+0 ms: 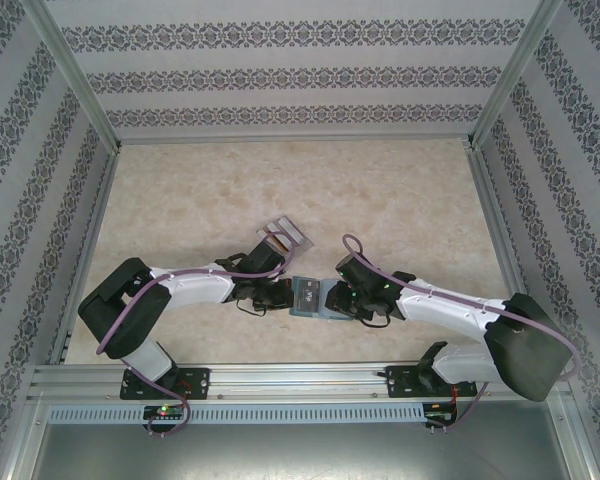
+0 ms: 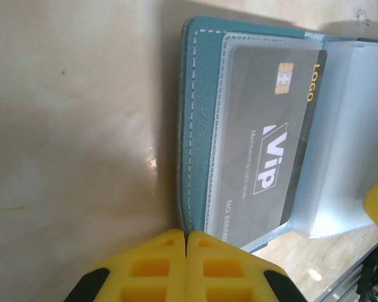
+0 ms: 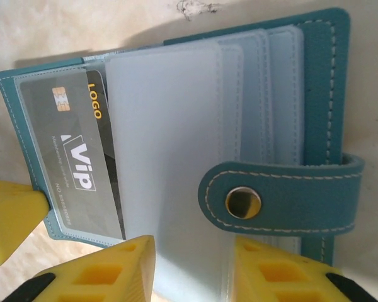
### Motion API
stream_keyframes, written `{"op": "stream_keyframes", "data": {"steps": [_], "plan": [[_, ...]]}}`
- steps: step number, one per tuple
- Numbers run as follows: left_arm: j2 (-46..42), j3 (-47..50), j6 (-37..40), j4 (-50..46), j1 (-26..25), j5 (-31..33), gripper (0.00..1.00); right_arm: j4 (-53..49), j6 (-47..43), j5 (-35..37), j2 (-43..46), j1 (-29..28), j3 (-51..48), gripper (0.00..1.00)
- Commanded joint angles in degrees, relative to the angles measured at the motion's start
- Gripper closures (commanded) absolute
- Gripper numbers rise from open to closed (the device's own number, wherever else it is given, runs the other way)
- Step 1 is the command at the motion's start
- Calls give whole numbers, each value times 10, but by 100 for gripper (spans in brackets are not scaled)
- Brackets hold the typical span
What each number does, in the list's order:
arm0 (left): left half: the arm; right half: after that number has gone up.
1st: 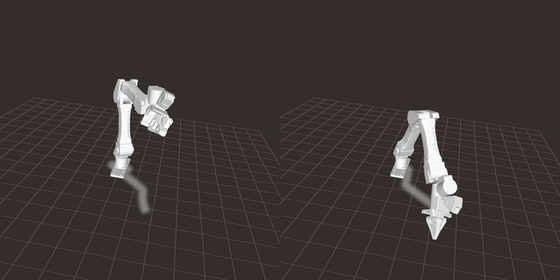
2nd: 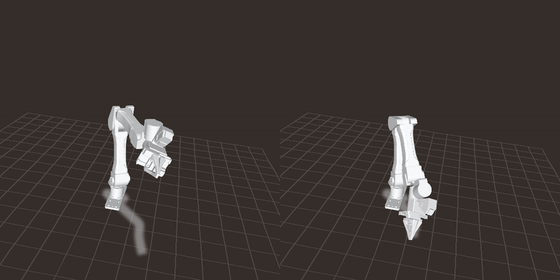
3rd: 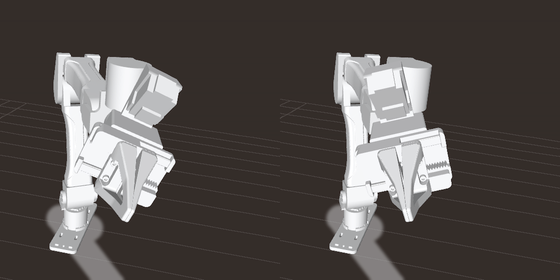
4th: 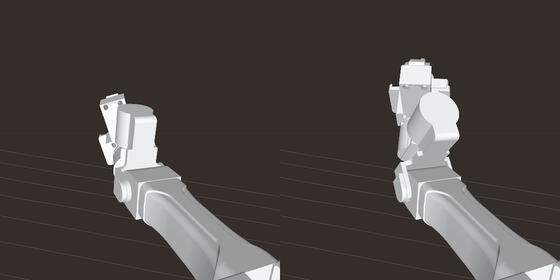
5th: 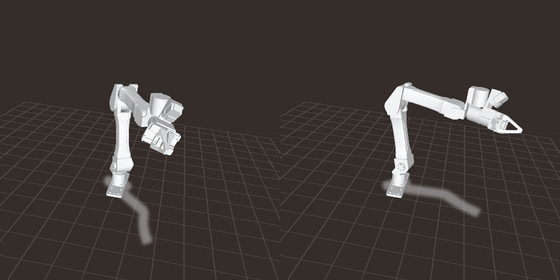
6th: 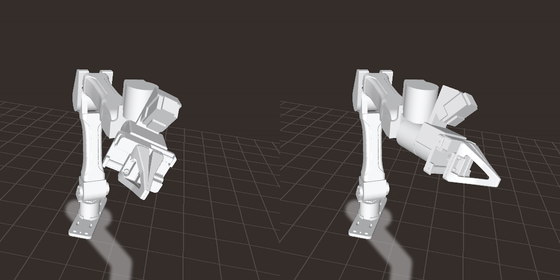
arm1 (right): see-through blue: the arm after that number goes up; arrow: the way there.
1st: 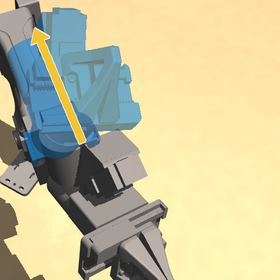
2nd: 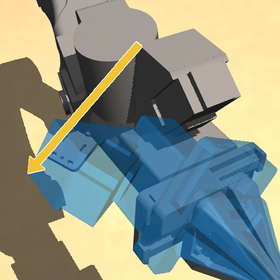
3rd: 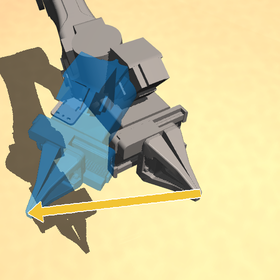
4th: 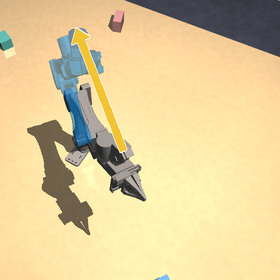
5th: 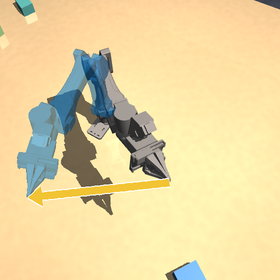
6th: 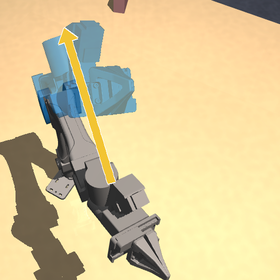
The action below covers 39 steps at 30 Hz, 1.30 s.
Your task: Put the credit cards into the card holder
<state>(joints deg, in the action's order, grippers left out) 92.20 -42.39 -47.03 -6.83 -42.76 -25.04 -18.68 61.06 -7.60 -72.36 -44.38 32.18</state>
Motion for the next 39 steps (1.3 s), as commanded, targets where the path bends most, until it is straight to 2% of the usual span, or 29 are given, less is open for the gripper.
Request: {"op": "stream_keyframes", "data": {"steps": [1, 4, 14, 26, 30, 39], "plan": [[6, -6, -4, 2, -9, 1, 94, -61, -13, 32, 12, 2, 16, 62], [8, -8, -9, -1, -9, -1, 94, -66, -12, 29, 9, 0, 14, 59], [6, -7, -9, 0, -9, -3, 94, -80, -21, 49, 9, -18, 45, 59], [6, -4, -12, 6, -9, -5, 94, -43, -18, 41, -2, -17, 36, 58], [8, -5, -12, 5, -9, -4, 94, -29, -20, 40, 1, -18, 34, 66], [10, -4, -13, 12, -9, -6, 94, -14, -22, 34, -7, -18, 29, 67]]}}
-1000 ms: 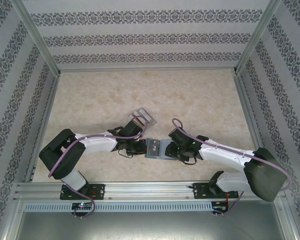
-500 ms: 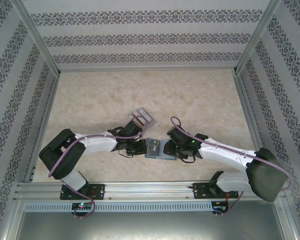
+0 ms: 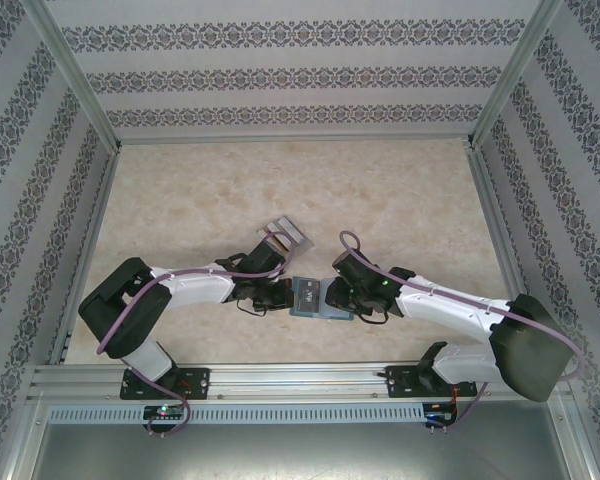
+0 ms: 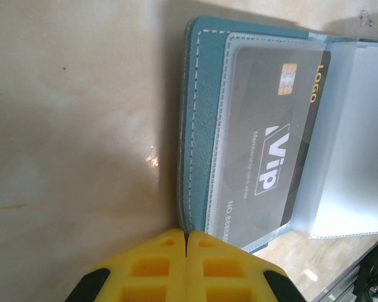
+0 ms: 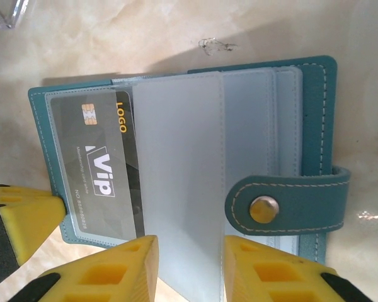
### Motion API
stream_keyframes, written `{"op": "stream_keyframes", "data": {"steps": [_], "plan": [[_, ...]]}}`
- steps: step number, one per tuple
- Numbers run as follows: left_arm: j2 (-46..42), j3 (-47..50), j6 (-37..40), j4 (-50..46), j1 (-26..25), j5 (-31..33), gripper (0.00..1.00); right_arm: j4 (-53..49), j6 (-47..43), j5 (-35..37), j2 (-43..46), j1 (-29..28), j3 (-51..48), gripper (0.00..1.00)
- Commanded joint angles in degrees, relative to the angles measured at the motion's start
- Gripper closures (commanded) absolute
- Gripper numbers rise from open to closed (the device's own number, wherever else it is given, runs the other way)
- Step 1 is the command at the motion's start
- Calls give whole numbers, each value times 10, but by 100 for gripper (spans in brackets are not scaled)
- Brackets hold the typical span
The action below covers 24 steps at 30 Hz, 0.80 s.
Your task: Put the credit cards into the card holder
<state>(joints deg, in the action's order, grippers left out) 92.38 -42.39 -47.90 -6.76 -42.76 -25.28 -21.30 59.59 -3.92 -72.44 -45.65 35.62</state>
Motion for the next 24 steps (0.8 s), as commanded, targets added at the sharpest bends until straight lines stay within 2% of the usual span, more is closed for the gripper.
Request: {"op": "stream_keyframes", "data": {"steps": [1, 4, 10, 13, 14, 17, 19, 24], "plan": [[9, -3, -4, 10, -9, -5, 94, 16, -7, -4, -6, -5, -6, 67], [9, -2, -5, 11, -9, -6, 94, 19, -7, -7, -7, -5, -5, 67], [9, -3, -4, 9, -9, -5, 95, 14, -8, -3, -1, -6, -7, 77], [8, -3, -3, 8, -9, -5, 94, -6, -11, 11, 10, -6, -8, 79], [7, -2, -3, 7, -9, -4, 95, -15, -13, 19, 15, -5, -9, 78], [2, 2, -6, 10, -9, 0, 95, -32, -9, 40, 34, -5, -14, 60], [2, 2, -5, 11, -9, 0, 94, -29, -8, 44, 45, -3, -24, 60], [-2, -2, -3, 5, -9, 0, 93, -17, -8, 39, 64, -1, -42, 76]]}}
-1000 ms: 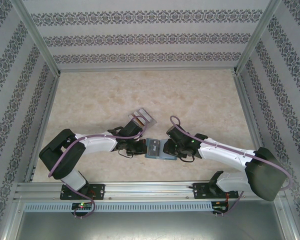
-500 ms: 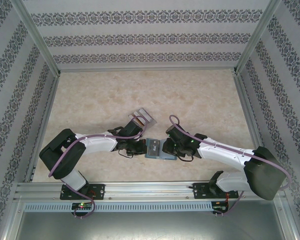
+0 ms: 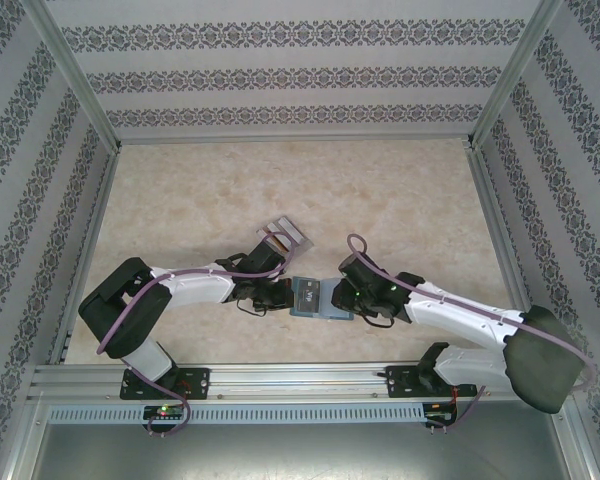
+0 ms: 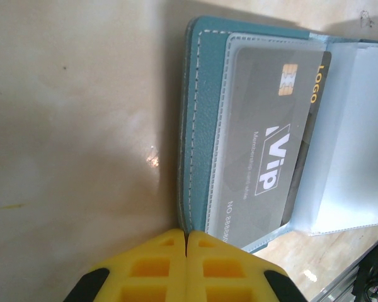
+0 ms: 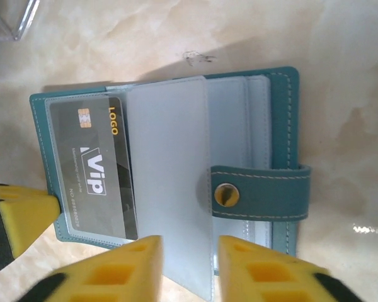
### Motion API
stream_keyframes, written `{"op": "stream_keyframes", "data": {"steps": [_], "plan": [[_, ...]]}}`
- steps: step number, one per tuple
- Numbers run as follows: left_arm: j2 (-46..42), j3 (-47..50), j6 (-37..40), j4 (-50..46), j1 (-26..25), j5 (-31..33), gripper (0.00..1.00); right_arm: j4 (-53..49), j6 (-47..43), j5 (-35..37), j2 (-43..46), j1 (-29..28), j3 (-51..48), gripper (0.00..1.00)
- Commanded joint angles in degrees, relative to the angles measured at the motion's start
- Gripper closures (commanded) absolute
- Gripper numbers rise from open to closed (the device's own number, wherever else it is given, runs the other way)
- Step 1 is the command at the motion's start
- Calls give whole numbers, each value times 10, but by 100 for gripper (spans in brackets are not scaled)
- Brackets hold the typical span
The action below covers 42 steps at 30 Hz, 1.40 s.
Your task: Put the credit cards into the card holder
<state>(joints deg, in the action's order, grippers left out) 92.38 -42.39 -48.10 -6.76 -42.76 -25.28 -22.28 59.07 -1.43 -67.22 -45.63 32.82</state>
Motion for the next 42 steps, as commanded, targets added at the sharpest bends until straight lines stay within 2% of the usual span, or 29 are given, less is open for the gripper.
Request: {"op": "stream_keyframes", "data": {"steps": [1, 9, 12, 21, 35, 42], "plan": [[-3, -2, -1, 4, -9, 1, 92, -2, -2, 14, 16, 0, -20, 79], [-8, -2, -2, 4, -9, 5, 89, 3, 3, 13, 16, 2, -29, 80], [-6, -3, -3, 2, -9, 3, 89, 12, 3, 5, 14, 2, -30, 86], [-5, 1, -4, 7, -9, 1, 89, 12, 2, 11, 16, 2, -35, 94], [7, -1, -5, 16, -10, -5, 89, 49, 11, 0, -8, 3, -57, 85], [13, -1, -8, 24, -11, -10, 89, 66, 13, -7, -23, 3, -61, 77]]}}
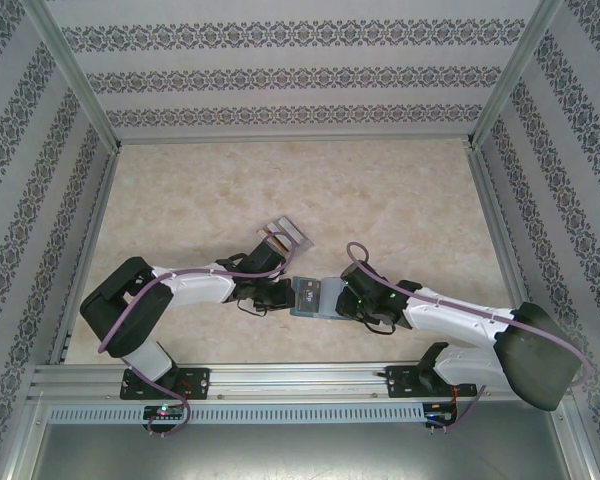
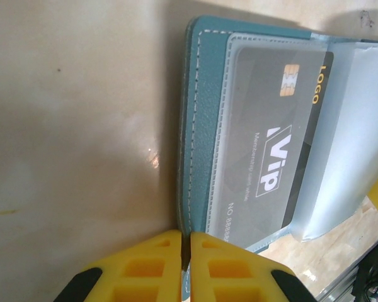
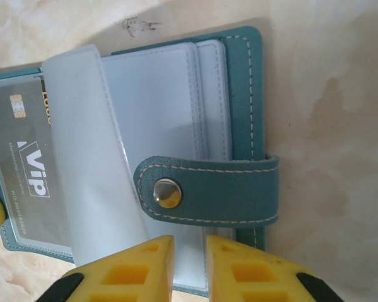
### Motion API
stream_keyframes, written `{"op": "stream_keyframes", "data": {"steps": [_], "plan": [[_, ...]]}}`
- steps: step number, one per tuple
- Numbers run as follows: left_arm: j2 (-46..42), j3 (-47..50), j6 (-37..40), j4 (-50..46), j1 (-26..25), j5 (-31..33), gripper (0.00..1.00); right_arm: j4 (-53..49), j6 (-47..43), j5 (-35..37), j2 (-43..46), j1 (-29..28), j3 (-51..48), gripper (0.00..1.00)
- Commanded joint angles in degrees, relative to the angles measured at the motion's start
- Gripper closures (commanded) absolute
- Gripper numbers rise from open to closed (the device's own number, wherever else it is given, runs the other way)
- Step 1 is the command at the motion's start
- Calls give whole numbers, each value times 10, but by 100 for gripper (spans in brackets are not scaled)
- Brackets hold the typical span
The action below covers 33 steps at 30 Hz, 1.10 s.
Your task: Put the credit cards into the card holder
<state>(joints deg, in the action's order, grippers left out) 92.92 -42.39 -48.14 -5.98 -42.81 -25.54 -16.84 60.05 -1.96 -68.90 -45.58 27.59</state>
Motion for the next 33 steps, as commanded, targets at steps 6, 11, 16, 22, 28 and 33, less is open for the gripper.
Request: {"op": "stream_keyframes", "data": {"steps": [6, 11, 16, 22, 28, 33], "plan": [[10, -4, -8, 17, -13, -8, 89, 17, -1, -7, -11, 1, -5, 69], [11, -6, -8, 17, -15, -8, 88, 16, -9, -13, -8, 0, 2, 61], [10, -7, -7, 15, -16, -7, 88, 19, -20, -19, -13, -1, 10, 54], [9, -8, -7, 13, -17, -8, 87, 27, -33, -30, -32, -10, 29, 49], [3, -7, -8, 13, -17, -7, 87, 31, -45, -36, -45, -16, 43, 46], [4, -8, -10, 17, -17, -11, 86, 30, -53, -40, -57, -19, 52, 44]]}}
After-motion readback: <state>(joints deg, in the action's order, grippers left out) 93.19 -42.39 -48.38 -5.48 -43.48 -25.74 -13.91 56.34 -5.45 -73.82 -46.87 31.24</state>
